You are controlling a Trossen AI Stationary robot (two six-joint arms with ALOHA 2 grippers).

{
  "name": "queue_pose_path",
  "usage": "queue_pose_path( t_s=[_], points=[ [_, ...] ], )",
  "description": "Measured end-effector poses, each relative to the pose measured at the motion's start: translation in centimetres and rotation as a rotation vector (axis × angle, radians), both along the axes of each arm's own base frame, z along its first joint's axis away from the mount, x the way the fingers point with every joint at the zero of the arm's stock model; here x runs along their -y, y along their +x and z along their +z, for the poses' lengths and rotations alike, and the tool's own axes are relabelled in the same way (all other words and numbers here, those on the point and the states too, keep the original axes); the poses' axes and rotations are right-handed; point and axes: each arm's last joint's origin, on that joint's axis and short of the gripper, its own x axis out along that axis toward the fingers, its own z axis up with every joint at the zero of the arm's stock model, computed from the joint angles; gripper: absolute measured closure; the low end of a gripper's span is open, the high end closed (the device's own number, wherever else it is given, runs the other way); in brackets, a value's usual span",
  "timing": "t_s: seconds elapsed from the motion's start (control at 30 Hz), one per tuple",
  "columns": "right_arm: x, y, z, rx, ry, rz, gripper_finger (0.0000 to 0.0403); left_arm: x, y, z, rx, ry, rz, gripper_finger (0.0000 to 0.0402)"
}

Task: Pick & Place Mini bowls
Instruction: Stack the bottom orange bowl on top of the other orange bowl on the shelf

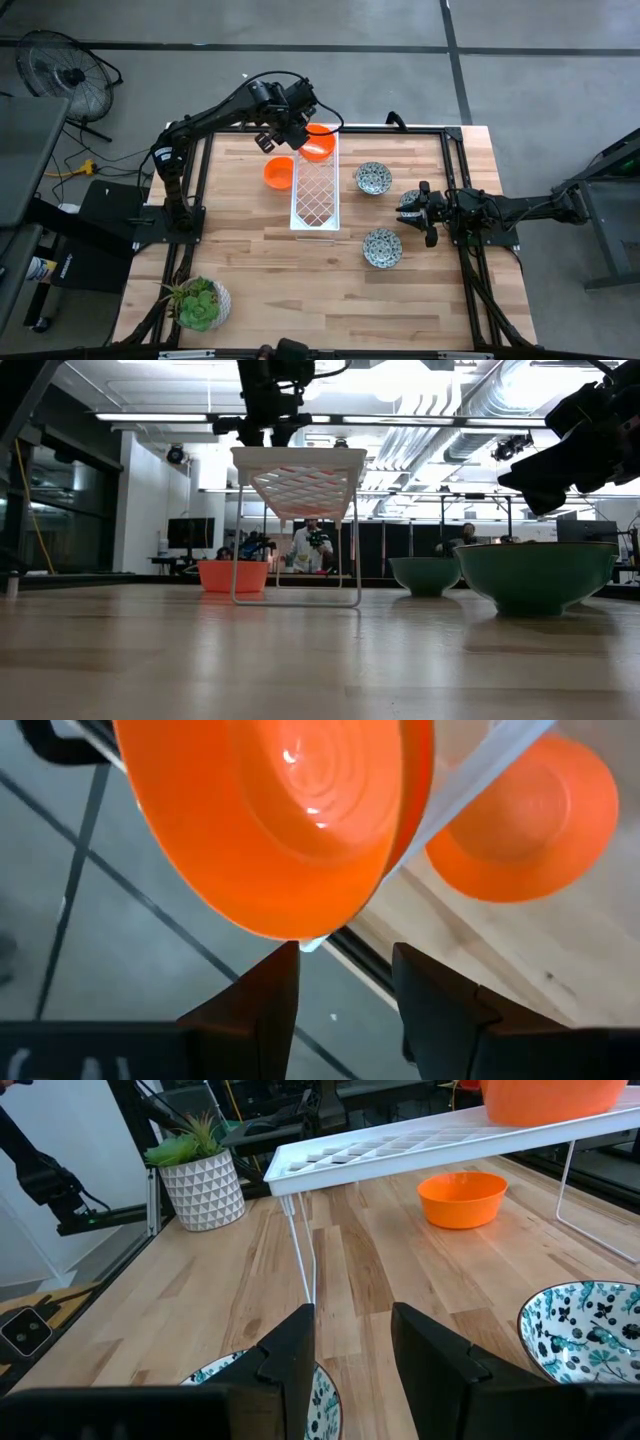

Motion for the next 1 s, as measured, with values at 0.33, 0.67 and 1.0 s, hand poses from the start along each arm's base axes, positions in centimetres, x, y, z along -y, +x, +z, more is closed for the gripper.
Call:
queue_pose_path(
  t_s=[0.33,0.67,1.0],
  points=[
    [0.0,0.0,0.0,0.000,0.000,0.000,0.0281,1.1,-1.7,2.7,0.211,-0.097,0.184,0.0245],
    [0.0,0.0,0.0,0.000,0.000,0.000,0.0281,1.6,-0.8,3.2,0.414,-0.309,0.305,0.0303],
    [0.0,0.0,0.0,0.000,0.000,0.000,0.0281,3.0,-0.6,1.2,0.548,-0.253,0.317,0.0391]
  ],
)
